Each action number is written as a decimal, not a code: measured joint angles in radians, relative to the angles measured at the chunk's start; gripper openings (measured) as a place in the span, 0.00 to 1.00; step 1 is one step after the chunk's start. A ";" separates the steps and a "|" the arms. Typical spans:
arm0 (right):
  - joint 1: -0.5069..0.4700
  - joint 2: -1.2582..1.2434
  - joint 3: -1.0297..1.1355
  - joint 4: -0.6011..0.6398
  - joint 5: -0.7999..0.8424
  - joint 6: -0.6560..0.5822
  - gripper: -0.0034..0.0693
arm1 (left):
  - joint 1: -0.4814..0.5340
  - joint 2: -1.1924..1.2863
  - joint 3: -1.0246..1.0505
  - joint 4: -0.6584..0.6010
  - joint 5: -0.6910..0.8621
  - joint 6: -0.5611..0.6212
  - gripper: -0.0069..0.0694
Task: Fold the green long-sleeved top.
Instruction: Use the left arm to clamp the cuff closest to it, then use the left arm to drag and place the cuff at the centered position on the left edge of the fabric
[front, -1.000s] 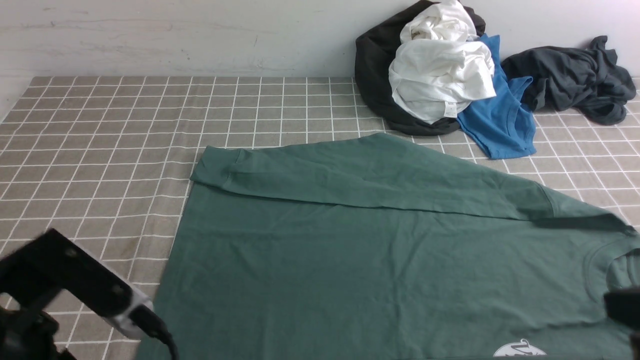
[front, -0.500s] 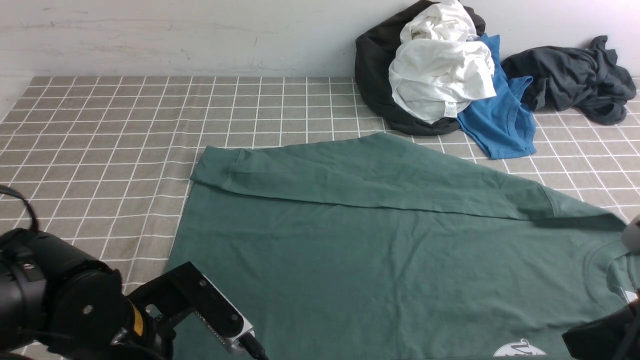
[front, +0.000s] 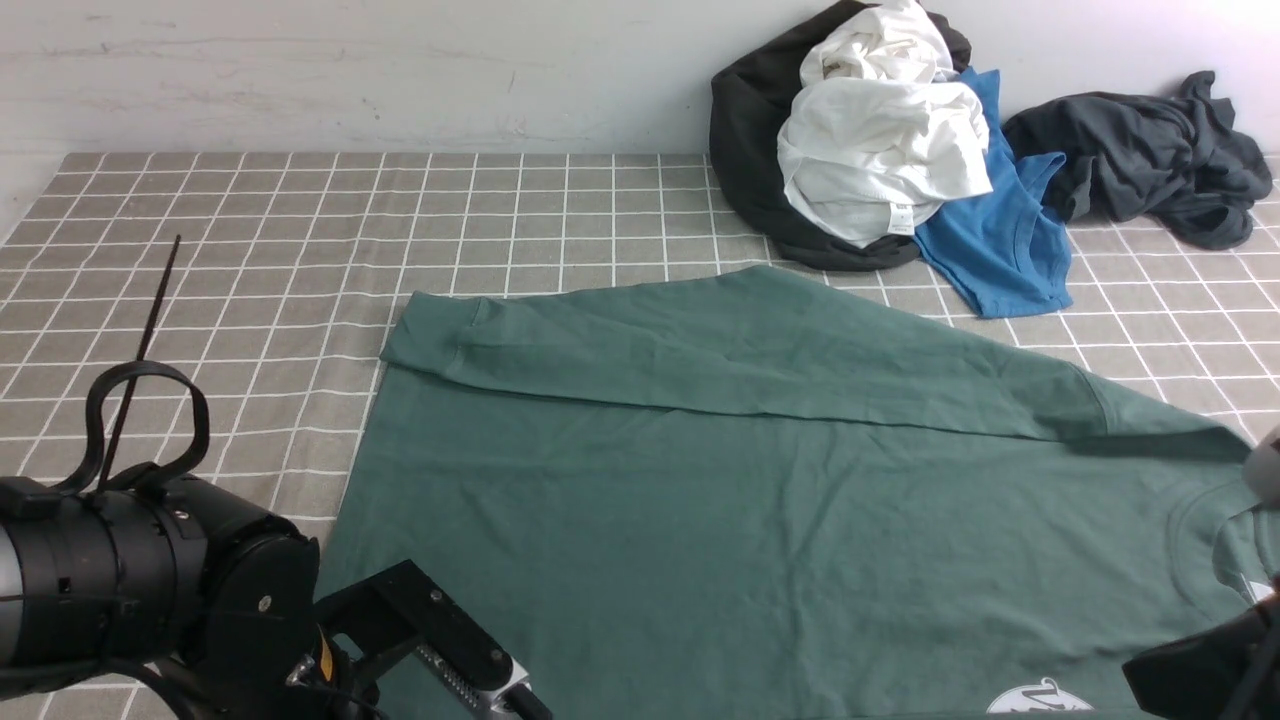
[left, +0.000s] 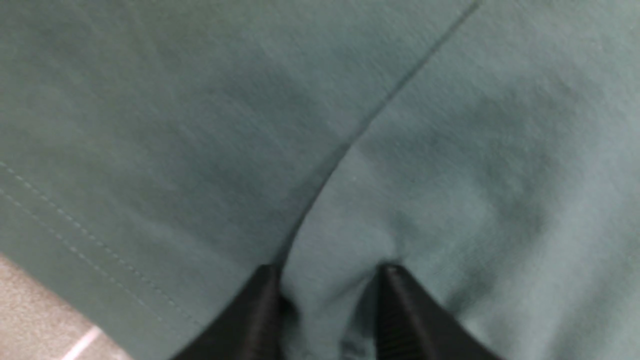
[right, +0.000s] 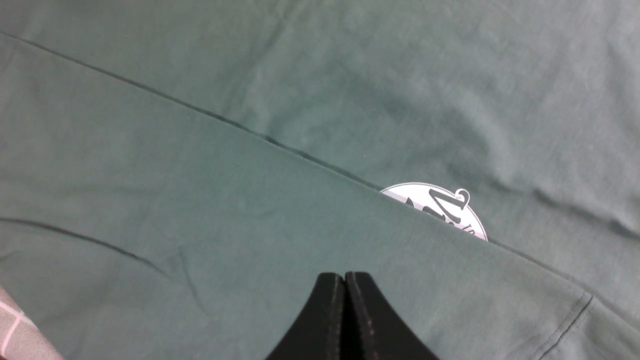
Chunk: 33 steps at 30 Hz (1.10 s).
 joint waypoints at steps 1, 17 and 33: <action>0.000 0.000 0.000 0.000 -0.001 0.000 0.03 | 0.000 0.000 -0.001 0.000 0.004 0.000 0.30; 0.000 0.000 0.000 -0.023 -0.004 0.000 0.03 | 0.000 0.015 -0.425 0.134 0.261 0.000 0.12; 0.000 0.000 0.000 -0.053 -0.015 -0.001 0.03 | 0.076 0.356 -0.800 0.191 0.310 0.000 0.14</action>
